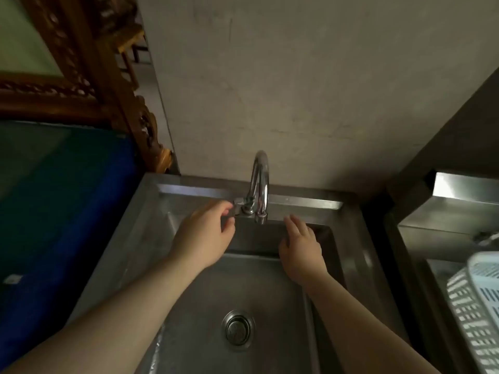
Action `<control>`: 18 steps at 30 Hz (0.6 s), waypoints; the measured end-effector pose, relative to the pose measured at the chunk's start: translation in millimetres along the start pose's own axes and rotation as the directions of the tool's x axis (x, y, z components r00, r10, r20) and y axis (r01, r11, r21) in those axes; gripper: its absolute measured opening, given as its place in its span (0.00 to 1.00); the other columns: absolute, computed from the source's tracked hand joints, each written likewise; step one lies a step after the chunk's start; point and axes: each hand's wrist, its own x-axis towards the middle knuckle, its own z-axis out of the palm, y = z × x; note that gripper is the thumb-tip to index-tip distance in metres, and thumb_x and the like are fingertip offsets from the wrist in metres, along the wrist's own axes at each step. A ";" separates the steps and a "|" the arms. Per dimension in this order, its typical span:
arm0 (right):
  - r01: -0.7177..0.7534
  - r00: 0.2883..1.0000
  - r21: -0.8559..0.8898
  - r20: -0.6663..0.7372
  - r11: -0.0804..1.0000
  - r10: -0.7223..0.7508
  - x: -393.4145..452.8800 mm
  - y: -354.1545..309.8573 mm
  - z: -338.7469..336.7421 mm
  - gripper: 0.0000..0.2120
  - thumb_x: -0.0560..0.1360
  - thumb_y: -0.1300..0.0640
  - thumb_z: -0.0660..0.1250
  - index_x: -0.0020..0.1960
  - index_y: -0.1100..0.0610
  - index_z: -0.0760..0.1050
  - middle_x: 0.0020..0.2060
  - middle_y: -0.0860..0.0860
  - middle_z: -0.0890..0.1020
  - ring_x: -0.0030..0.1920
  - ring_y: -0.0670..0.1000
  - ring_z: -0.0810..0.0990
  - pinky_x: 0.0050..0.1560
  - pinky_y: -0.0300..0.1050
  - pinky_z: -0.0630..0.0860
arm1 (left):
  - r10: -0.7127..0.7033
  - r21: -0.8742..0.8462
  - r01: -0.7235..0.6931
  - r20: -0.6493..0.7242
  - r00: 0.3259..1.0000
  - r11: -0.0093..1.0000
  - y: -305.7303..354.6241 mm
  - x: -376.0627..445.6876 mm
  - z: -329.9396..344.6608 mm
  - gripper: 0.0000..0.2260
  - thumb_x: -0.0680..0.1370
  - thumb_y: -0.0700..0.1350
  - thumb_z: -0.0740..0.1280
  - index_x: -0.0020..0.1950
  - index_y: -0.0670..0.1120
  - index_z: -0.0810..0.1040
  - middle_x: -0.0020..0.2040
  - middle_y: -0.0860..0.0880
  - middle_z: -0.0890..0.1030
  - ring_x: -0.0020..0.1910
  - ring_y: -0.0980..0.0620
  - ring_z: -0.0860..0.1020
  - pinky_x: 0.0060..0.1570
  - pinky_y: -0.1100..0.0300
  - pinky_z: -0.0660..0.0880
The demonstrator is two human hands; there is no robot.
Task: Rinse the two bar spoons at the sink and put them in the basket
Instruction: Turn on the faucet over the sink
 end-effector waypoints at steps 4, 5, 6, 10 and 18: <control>-0.055 0.994 -0.065 0.096 0.996 0.061 24.6 24.5 35.3 0.33 0.78 0.58 0.59 0.78 0.49 0.48 0.80 0.48 0.50 0.79 0.53 0.47 0.73 0.60 0.55 | -0.046 0.004 0.046 0.029 0.998 0.999 -23.4 9.1 39.5 0.18 0.79 0.49 0.65 0.69 0.49 0.74 0.63 0.51 0.80 0.56 0.50 0.80 0.50 0.61 0.73; -0.060 0.991 -0.083 0.114 0.995 0.069 31.2 31.0 43.1 0.35 0.77 0.58 0.59 0.79 0.49 0.46 0.80 0.47 0.47 0.79 0.52 0.44 0.74 0.61 0.53 | -0.057 -0.007 0.057 0.030 0.998 0.998 -28.7 11.0 48.3 0.19 0.79 0.49 0.65 0.70 0.49 0.73 0.64 0.50 0.79 0.59 0.50 0.79 0.53 0.60 0.73; -0.057 0.990 -0.113 0.124 0.992 0.071 37.3 37.9 51.1 0.37 0.77 0.58 0.60 0.79 0.49 0.44 0.80 0.46 0.45 0.79 0.51 0.42 0.74 0.61 0.51 | -0.069 -0.012 0.070 0.028 0.997 0.998 -32.9 13.0 56.4 0.20 0.79 0.49 0.65 0.71 0.49 0.72 0.65 0.50 0.78 0.61 0.50 0.78 0.55 0.59 0.73; -0.074 0.984 -0.238 0.139 0.968 0.110 67.6 63.1 66.4 0.40 0.76 0.61 0.61 0.79 0.50 0.41 0.79 0.47 0.38 0.78 0.51 0.36 0.75 0.63 0.47 | -0.060 0.002 0.060 0.004 0.998 0.998 -48.5 24.5 78.5 0.22 0.79 0.47 0.66 0.73 0.47 0.71 0.67 0.47 0.77 0.63 0.47 0.77 0.59 0.56 0.73; -0.088 0.987 -0.321 0.097 0.943 0.125 84.4 92.0 94.4 0.49 0.71 0.65 0.65 0.78 0.51 0.35 0.78 0.48 0.32 0.76 0.53 0.31 0.73 0.60 0.58 | 0.019 0.032 -0.020 0.036 0.999 0.999 -62.8 65.8 102.6 0.22 0.78 0.46 0.68 0.73 0.46 0.72 0.71 0.47 0.75 0.68 0.47 0.74 0.66 0.56 0.69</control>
